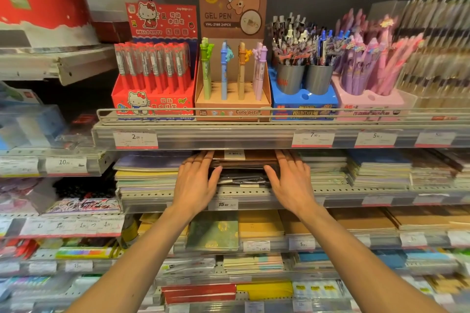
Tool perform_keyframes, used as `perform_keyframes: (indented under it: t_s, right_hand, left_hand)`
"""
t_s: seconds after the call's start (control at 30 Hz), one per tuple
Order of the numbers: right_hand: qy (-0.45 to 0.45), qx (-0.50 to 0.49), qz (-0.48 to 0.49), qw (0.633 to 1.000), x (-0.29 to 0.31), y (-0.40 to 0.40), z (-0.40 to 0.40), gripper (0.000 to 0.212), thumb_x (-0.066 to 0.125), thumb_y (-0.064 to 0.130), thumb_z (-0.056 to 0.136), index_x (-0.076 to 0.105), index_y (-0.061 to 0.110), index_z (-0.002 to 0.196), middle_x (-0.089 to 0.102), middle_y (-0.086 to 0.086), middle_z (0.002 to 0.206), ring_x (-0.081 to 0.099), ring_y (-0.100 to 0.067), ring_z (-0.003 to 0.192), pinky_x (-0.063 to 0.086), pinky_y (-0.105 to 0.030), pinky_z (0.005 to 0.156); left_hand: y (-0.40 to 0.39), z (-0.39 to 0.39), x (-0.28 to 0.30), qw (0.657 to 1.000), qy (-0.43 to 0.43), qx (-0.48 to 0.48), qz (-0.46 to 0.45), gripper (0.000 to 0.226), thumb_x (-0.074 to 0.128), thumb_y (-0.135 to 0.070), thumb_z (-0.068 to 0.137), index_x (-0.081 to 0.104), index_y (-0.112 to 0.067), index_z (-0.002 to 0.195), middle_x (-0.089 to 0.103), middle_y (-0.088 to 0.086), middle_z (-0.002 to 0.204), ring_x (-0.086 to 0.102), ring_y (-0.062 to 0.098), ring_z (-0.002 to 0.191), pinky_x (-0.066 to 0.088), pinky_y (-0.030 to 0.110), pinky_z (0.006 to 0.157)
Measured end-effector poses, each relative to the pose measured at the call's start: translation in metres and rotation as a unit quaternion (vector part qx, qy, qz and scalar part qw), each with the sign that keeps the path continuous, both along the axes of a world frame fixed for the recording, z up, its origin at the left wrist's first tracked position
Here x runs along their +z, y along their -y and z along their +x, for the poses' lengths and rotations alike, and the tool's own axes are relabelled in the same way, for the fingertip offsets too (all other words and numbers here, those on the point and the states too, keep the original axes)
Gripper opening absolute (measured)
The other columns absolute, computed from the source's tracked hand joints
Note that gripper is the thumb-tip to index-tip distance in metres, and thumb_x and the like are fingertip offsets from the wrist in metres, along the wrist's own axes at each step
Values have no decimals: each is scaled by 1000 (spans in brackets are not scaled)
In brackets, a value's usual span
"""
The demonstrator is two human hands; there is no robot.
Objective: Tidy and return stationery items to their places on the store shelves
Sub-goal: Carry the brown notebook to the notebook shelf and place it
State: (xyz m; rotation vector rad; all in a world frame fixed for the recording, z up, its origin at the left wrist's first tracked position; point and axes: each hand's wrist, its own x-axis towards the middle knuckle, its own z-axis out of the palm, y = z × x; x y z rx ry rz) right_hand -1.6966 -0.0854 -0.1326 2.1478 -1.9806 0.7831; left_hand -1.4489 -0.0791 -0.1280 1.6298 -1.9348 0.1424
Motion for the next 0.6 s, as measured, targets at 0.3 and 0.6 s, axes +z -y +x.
perform_keyframes:
  t_s: [0.3, 0.6]
  right_hand:
    - [99, 42, 12, 994, -15, -53, -10, 74, 31, 63, 99, 14, 24, 158, 14, -2, 166, 8, -18, 153, 8, -38, 124]
    - [220, 36, 125, 967, -78, -128, -26, 72, 46, 59, 96, 27, 21, 154, 30, -5, 160, 34, -24, 145, 38, -50, 114]
  left_hand:
    - [-49, -6, -17, 993, -114, -24, -5, 58, 42, -46, 101, 31, -22, 152, 36, 1, 155, 31, 18, 143, 29, 40, 117]
    - [-143, -25, -69, 965, -246, 55, 70, 53, 45, -46, 99, 35, -29, 149, 43, -6, 144, 46, 14, 129, 42, 45, 107]
